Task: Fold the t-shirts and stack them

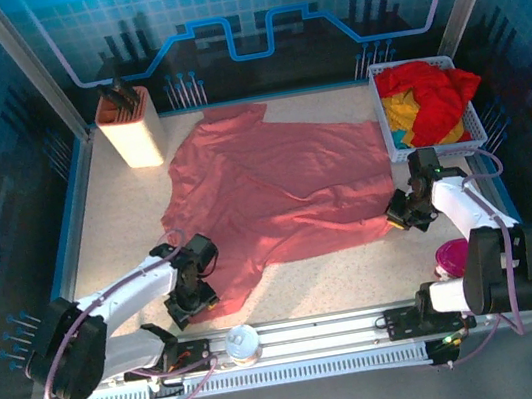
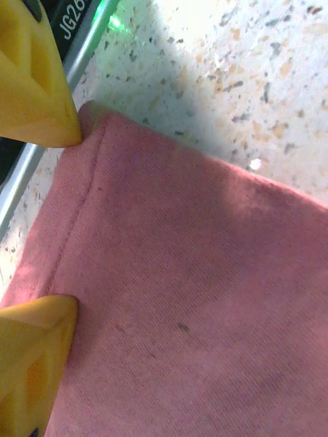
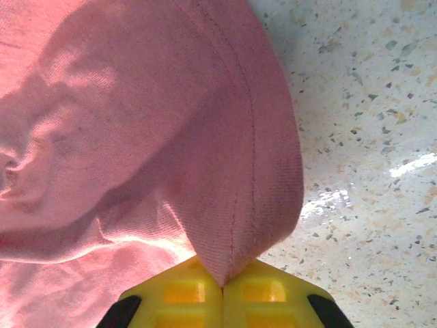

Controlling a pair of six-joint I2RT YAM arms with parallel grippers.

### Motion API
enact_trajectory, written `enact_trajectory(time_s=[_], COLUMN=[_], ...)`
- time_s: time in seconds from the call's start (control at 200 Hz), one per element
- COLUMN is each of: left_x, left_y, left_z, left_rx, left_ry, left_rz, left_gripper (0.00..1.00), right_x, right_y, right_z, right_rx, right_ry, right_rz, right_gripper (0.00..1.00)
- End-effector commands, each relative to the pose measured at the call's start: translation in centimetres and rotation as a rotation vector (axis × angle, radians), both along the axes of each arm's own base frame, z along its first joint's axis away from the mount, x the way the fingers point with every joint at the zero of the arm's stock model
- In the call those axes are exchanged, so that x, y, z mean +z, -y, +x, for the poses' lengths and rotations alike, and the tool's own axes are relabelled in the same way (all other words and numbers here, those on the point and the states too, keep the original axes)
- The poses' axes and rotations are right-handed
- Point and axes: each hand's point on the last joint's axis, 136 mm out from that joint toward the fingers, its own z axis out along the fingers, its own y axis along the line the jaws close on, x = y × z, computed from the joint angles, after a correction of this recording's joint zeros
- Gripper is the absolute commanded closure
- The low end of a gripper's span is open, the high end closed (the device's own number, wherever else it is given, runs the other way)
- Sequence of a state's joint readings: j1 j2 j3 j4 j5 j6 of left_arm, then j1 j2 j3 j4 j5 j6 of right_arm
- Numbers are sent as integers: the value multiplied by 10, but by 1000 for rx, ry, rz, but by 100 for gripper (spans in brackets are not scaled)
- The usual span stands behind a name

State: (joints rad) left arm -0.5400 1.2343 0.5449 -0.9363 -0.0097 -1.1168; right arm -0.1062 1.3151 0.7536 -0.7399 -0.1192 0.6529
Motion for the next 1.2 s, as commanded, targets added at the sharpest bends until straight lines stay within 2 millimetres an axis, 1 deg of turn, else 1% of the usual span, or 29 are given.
enact_trajectory(time_s=[0.0, 0.125, 0.22, 0.315, 0.395, 0.485, 0.51, 0.575, 0.65, 0.72, 0.79, 0.841, 0.916, 0.936, 0.946, 0.961, 1.011, 1.041, 1.091, 1.196], left_x=[-13, -22, -25, -24, -19, -8, -4, 7, 23, 45, 73, 99, 138, 150, 155, 162, 186, 201, 223, 275], left_y=[4, 5, 4, 3, 2, 3, 4, 6, 15, 31, 38, 41, 38, 38, 37, 37, 33, 31, 28, 21], left_z=[-2, -4, -5, -4, 3, 14, 18, 31, 52, 76, 100, 119, 146, 154, 157, 162, 178, 186, 198, 222], left_rx=[30, 58, 59, 51, 36, 16, 5, -27, -67, -108, -114, -129, -166, -181, -189, -199, -234, -254, -289, -334], left_ry=[-2, 18, 22, 33, 62, 106, 122, 165, 227, 305, 382, 457, 569, 600, 613, 631, 678, 705, 745, 858], left_rz=[-11, -28, -24, -22, -12, -7, -7, -14, -60, -143, -200, -230, -232, -231, -230, -229, -213, -203, -179, -148], left_gripper=[39, 42, 46, 53, 64, 78, 83, 100, 100, 100, 100, 100, 100, 100, 100, 100, 100, 100, 100, 100], right_x=[9, 8, 8, 7, 7, 11, 13, 20, 34, 48, 67, 81, 104, 106, 115, 122, 139, 151, 171, 216], right_y=[-1, 0, 0, 0, -1, -4, -5, -6, -7, -9, -12, -12, -10, -10, -9, -8, -8, -9, -11, -9], right_z=[3, 2, 0, -2, -3, -2, 0, 2, 9, 17, 27, 34, 45, 46, 50, 54, 61, 66, 72, 84], right_rx=[4, 5, 1, -1, 1, 21, 29, 35, 46, 62, 69, 70, 73, 72, 74, 76, 83, 90, 103, 102], right_ry=[26, 24, 21, 23, 29, 57, 73, 113, 176, 244, 311, 353, 418, 424, 449, 468, 514, 546, 599, 706], right_rz=[24, 24, 29, 30, 36, 50, 56, 53, 54, 63, 75, 76, 62, 61, 55, 51, 46, 47, 55, 40], right_gripper=[100, 100, 100, 100, 100, 100, 100, 100, 100, 100, 100, 100, 97, 96, 97, 96, 97, 100, 100, 100])
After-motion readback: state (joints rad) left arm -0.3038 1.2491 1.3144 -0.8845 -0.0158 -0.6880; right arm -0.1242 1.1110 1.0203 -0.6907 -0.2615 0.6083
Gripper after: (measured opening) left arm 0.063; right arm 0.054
